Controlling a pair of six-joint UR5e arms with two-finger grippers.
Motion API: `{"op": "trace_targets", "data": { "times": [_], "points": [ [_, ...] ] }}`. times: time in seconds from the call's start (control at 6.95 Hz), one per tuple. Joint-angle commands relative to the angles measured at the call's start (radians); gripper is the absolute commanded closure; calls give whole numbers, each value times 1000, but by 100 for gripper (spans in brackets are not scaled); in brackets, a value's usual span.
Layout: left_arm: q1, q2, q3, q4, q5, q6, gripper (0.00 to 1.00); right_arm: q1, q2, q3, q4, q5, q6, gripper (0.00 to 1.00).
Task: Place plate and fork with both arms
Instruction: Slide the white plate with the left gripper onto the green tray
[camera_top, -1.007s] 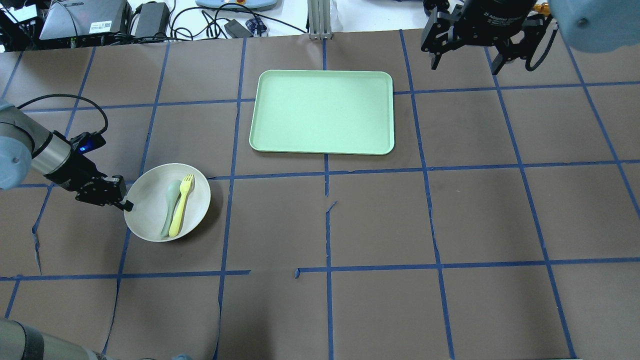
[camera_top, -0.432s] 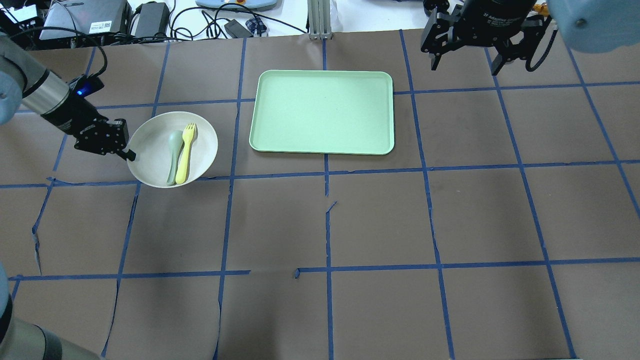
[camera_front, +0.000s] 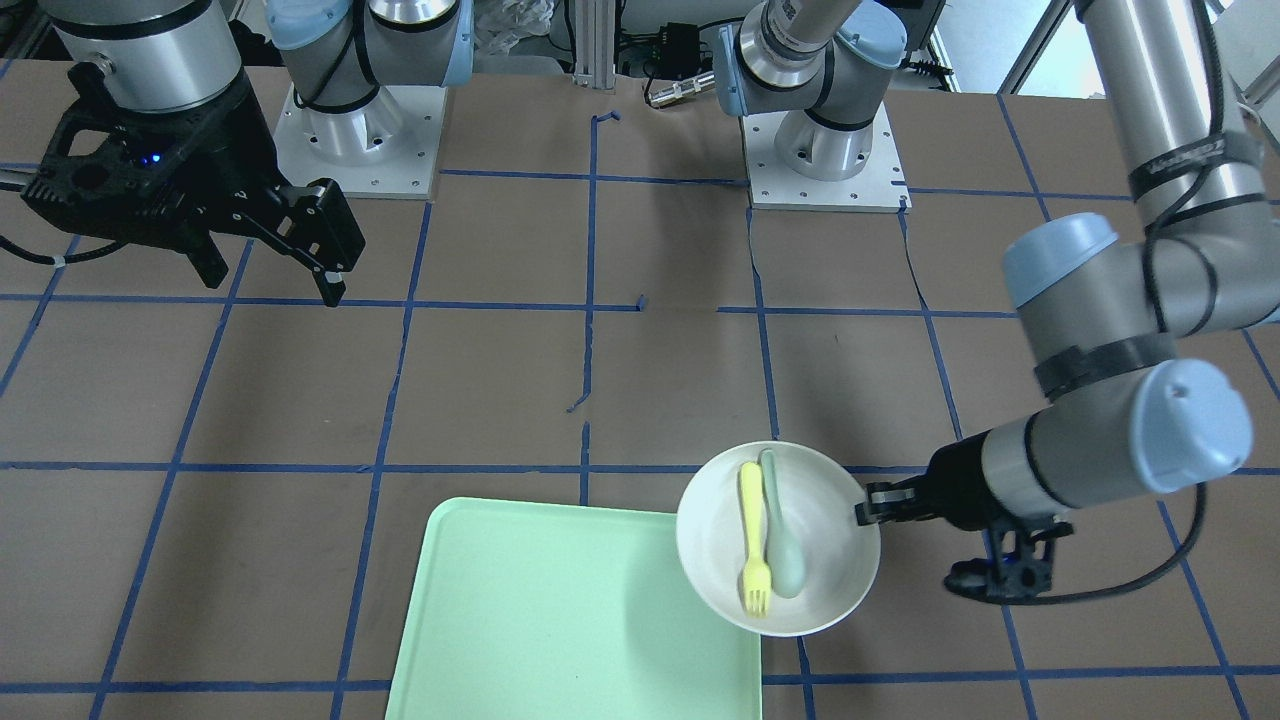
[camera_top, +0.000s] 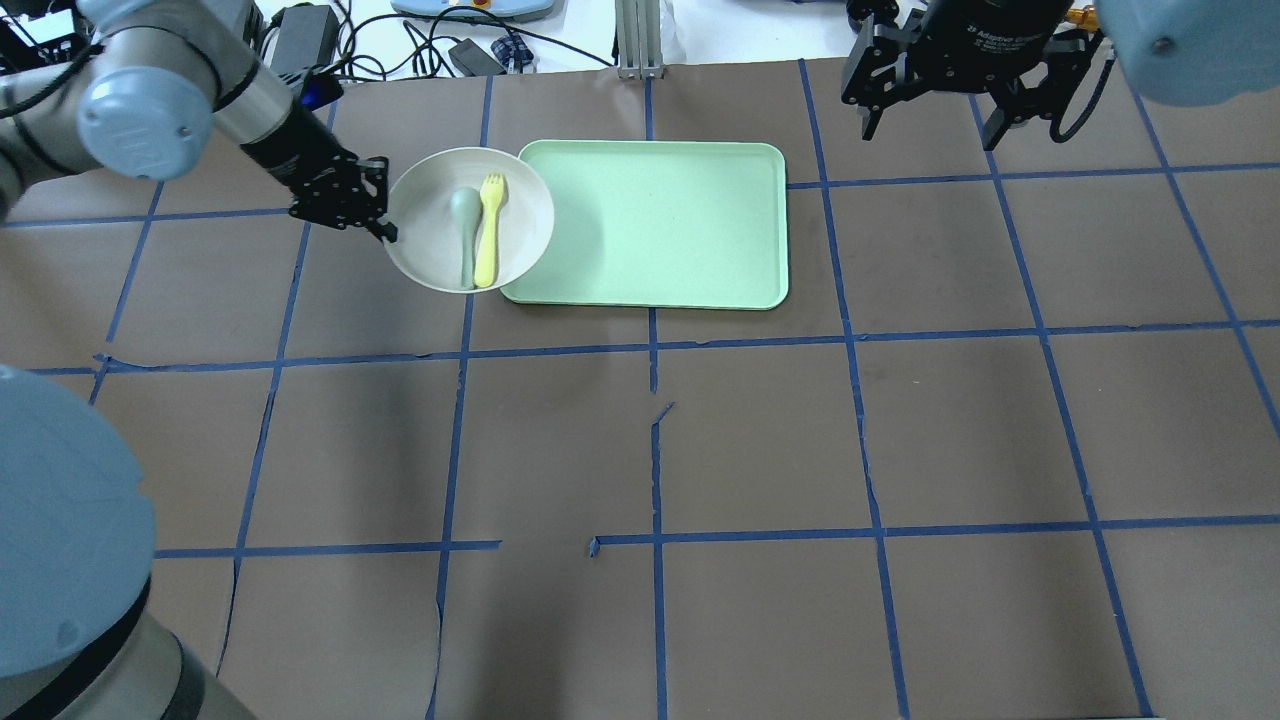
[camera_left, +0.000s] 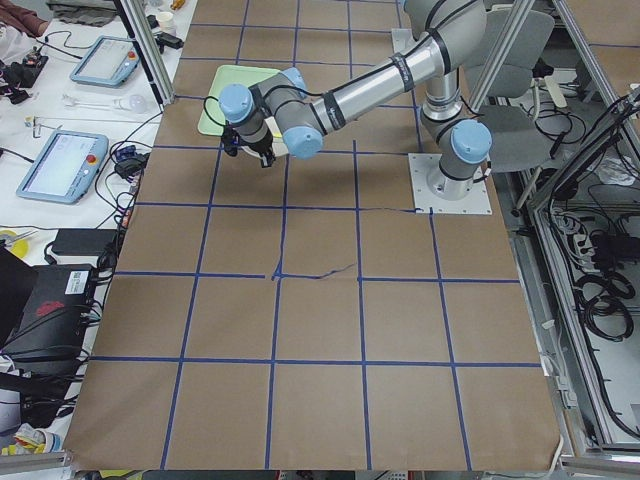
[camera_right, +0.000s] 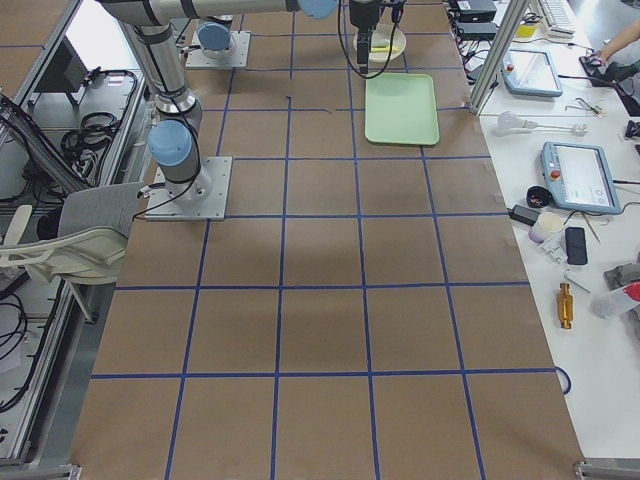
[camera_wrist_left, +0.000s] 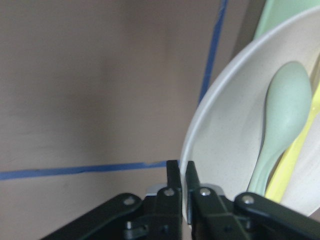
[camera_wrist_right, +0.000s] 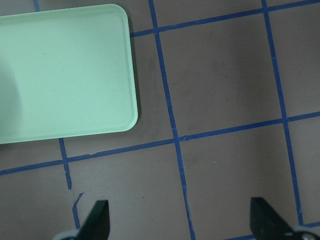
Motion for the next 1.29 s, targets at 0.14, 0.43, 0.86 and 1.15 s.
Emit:
{"op": "trace_targets", "data": {
  "times": [0.14,0.43,0.86,1.15],
  "points": [
    [-179,-206,202,46,-48,-64,100,0,1,-1,0,0,0,0],
    [-228,-292,251,52,-86,-132,100,0,3,0,0,-1,-5,0],
    [-228,-351,325,45,-73,-129,100,0,7,-1,0,8,-15,0],
    [-222,-351,321,20,-51,-123,100,0,7,1,0,9,-12,0]
  ]
}}
